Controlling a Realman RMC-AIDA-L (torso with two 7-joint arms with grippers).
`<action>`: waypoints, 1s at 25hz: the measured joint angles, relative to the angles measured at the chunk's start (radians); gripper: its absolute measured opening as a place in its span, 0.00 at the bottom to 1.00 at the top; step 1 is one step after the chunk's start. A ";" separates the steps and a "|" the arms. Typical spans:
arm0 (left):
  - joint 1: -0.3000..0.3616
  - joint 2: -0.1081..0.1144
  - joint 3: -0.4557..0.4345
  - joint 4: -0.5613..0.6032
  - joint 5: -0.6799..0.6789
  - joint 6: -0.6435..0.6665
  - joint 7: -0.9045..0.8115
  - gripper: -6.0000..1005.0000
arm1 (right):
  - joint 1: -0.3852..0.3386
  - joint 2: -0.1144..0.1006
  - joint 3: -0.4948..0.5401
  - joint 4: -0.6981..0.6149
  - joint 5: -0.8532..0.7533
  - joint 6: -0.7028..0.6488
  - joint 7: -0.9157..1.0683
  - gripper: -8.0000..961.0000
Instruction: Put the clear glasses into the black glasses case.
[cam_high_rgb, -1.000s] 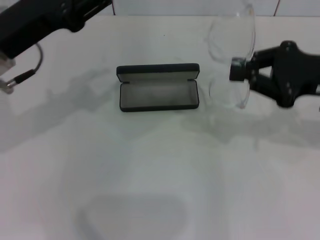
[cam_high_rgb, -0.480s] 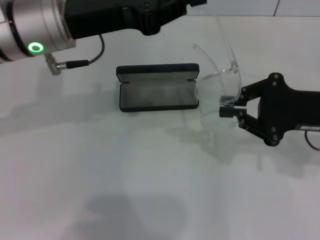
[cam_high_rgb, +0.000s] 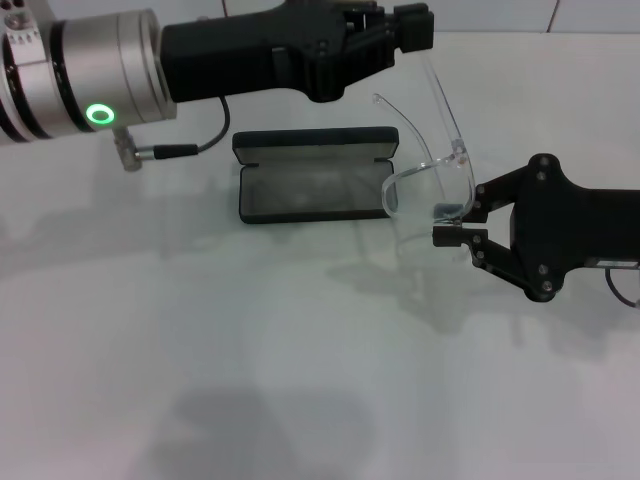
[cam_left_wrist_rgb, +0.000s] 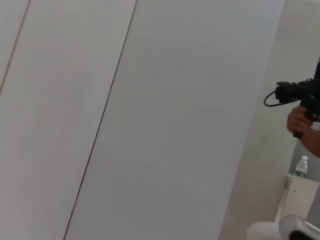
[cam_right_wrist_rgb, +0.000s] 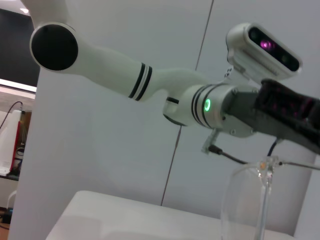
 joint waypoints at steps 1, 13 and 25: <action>-0.001 0.000 0.000 -0.013 0.000 0.000 0.000 0.09 | 0.002 0.000 0.000 0.000 0.001 -0.004 0.000 0.11; -0.004 -0.002 0.030 -0.060 0.002 0.000 -0.001 0.09 | 0.029 0.000 -0.012 -0.005 0.000 -0.009 -0.001 0.11; -0.006 0.001 0.050 -0.059 0.014 0.000 -0.002 0.09 | 0.034 -0.001 -0.012 -0.011 0.008 -0.005 -0.002 0.11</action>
